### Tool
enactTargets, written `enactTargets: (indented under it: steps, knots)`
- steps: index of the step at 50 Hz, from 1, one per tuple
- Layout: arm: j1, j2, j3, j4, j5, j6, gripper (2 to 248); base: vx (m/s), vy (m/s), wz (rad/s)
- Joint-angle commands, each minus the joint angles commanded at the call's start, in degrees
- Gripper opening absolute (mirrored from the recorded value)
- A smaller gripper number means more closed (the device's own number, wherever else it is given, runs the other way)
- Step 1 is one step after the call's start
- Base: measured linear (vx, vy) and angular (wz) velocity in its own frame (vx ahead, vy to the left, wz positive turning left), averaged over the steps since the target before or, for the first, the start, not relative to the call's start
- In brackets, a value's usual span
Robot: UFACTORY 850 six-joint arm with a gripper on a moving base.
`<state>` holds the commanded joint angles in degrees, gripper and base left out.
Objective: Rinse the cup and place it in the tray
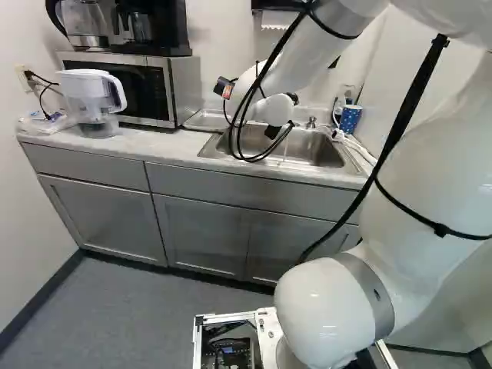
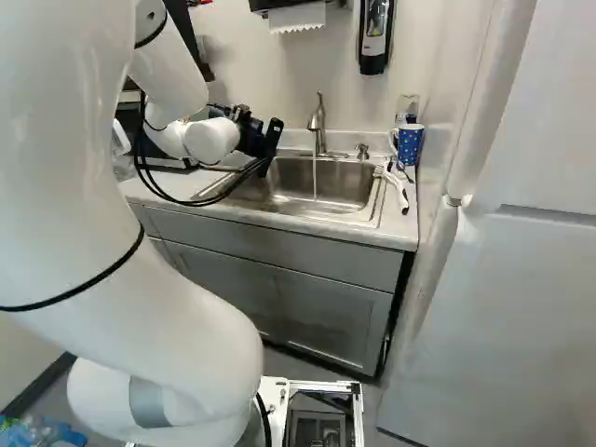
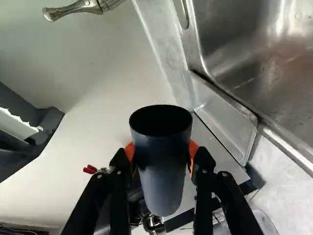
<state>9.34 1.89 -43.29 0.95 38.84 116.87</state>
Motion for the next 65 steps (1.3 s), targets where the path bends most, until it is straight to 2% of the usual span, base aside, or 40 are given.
enactTargets:
  steps: [5, 12, 65]
  knots:
    - [0.00, 0.00, 0.00, 0.00, 0.00, -0.99, 122, 0.000, 0.000, 0.000]
    - [0.00, 0.00, 0.00, 0.00, 0.00, -4.43, 122, 0.000, 0.000, 0.000]
    - [0.00, 0.00, 0.00, 0.00, 0.00, -36.14, 122, 0.000, 0.000, 0.000]
